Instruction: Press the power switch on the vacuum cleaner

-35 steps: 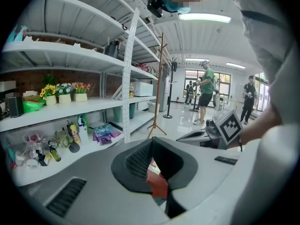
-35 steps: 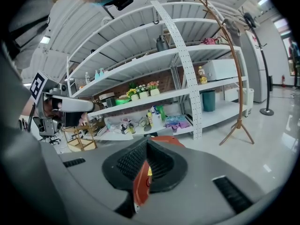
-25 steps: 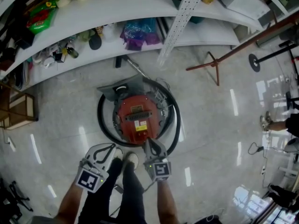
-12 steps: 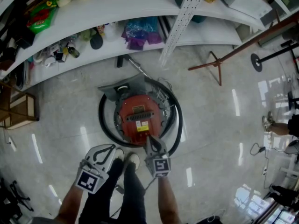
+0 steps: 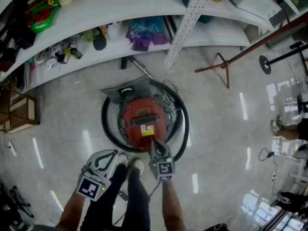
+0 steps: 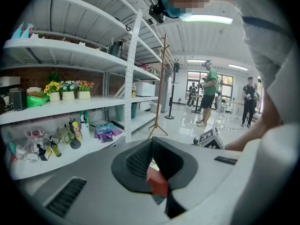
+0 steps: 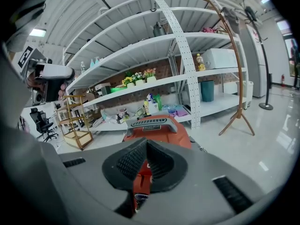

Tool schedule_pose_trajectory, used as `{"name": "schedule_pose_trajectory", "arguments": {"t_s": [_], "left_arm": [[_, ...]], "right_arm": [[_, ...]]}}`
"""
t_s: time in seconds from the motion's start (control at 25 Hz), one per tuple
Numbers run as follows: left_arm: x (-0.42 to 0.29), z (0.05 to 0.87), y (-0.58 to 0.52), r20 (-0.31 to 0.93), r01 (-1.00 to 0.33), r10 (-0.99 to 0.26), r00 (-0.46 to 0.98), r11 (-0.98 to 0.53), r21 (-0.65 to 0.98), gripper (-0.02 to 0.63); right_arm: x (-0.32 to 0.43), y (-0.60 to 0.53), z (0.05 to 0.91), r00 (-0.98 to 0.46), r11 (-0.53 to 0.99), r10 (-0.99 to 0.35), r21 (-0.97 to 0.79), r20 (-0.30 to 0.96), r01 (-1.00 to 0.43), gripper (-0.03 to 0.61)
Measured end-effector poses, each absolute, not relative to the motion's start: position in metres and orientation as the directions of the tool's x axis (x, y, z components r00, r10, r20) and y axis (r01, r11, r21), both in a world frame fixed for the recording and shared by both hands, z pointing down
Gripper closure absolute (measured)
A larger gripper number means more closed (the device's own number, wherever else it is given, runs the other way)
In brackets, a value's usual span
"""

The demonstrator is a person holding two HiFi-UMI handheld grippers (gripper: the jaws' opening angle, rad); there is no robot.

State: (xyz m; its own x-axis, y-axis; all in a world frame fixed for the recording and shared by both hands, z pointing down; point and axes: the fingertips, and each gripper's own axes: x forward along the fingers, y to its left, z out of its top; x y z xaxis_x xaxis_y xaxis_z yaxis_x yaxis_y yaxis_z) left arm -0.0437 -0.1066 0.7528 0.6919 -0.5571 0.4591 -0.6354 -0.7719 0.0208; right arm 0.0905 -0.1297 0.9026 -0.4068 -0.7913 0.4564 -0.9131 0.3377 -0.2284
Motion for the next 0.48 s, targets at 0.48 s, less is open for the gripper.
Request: {"name": "schedule_pose_trajectory", "arguments": {"t_s": [0.48], "left_arm": [[-0.048,0.762,-0.108,0.458,-0.642,-0.559,0.691,-0.766,0.035,0.605]], "right_arm": [[0.09,-0.136,0.918,-0.39,0.337,-0.799,-0.196,0.458,-0.921,0.567]]}}
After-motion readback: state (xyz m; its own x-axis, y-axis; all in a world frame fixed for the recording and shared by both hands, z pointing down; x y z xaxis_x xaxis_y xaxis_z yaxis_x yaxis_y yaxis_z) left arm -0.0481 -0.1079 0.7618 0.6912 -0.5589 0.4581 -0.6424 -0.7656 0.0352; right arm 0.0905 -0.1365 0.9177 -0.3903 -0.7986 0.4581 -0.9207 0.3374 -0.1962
